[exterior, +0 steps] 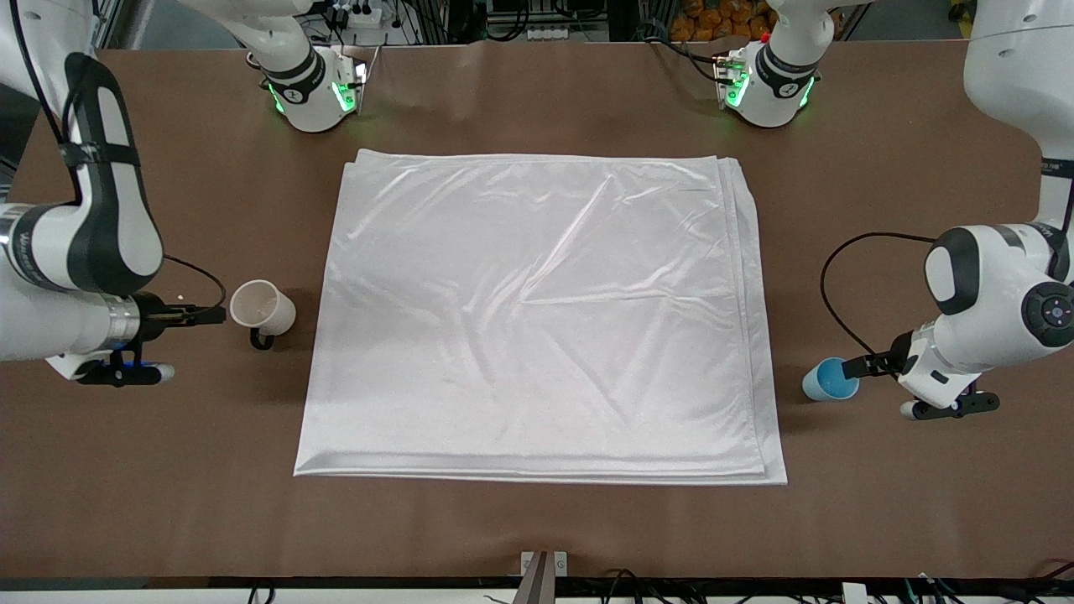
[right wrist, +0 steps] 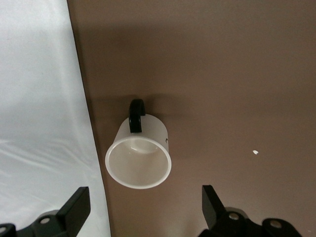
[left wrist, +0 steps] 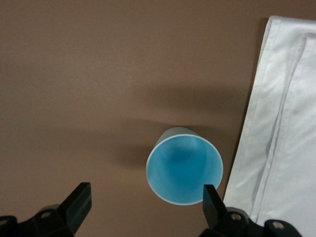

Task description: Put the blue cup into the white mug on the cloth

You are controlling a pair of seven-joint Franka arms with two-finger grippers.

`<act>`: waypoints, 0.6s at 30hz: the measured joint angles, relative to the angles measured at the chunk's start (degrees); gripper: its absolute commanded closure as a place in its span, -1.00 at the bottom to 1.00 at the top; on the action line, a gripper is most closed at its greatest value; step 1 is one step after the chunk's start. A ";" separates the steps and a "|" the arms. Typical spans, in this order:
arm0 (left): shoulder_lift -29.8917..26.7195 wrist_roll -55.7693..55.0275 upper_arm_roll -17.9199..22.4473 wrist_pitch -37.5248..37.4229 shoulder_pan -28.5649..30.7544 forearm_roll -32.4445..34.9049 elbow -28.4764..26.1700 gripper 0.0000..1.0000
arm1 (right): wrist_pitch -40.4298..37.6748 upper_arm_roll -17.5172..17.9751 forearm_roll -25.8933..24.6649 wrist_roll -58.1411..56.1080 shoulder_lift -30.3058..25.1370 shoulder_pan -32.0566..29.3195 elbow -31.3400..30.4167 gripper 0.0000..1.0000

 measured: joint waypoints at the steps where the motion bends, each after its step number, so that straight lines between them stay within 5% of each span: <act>1: 0.44 0.00 0.00 0.30 0.00 0.00 0.00 -1.00 | 0.60 0.04 0.12 0.00 0.76 0.18 0.02 -1.00; 18: 3.23 0.00 0.01 1.79 0.40 0.03 -0.41 -1.00 | 5.40 0.03 1.04 0.01 8.54 2.00 0.06 -1.00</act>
